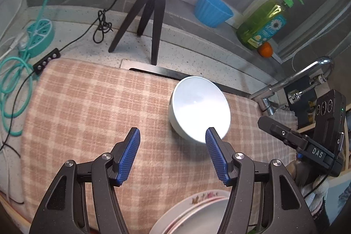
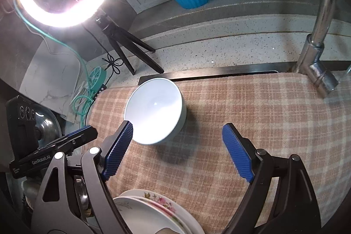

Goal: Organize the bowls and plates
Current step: 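Move both open grippers to the pale blue-white ceramic bowl, then close both grippers on the rim of the ceramic bowl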

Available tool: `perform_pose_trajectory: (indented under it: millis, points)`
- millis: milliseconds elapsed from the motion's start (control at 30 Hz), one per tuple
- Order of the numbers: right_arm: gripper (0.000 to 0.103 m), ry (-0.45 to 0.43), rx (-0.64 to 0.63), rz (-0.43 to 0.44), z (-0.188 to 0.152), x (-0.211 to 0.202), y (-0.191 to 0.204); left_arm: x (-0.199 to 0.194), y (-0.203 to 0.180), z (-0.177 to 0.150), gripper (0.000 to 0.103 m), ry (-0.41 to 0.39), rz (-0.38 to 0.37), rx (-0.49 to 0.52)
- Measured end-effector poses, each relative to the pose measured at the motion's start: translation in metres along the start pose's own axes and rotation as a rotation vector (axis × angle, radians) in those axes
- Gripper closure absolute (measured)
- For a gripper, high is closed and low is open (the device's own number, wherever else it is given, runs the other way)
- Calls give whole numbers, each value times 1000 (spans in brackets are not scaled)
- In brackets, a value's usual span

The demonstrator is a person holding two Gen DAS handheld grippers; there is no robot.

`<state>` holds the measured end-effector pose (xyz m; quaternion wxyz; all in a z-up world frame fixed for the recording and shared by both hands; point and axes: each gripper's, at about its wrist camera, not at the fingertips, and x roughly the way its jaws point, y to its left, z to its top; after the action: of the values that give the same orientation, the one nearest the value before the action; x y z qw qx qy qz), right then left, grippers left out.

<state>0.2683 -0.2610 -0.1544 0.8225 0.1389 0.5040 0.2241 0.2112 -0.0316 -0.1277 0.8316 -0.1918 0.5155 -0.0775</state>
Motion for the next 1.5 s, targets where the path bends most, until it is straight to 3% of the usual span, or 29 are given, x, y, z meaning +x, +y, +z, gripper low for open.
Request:
perform_pose_trajectory:
  millis: [200,300,467,633,700,767,1100,1500]
  points:
    - [33,65,54,45,10,32,-14,27,5,14,46,40,-16,-60]
    - [47,99,86,66,12,47,-22,37,3,17,49,57,-5,-60]
    - [62,128,124,84,13,63,-31,50,-1,19,64,79,11,-40]
    - [65,136,131,92,15,70,-33,59,0,20,74,88,14,-44]
    - [70,141,123,92,17,73,-30,60,1,21,75,90,13,-45]
    - [87,154,110,98,17,77,-26,62,0,21,81,95,10,-45]
    - [89,148,93,90,12,71,-17,58,-8,20,82,94,-2,-19]
    - [89,128,85,100,-4,40,-4,27,-10,4,82,74,-39,1]
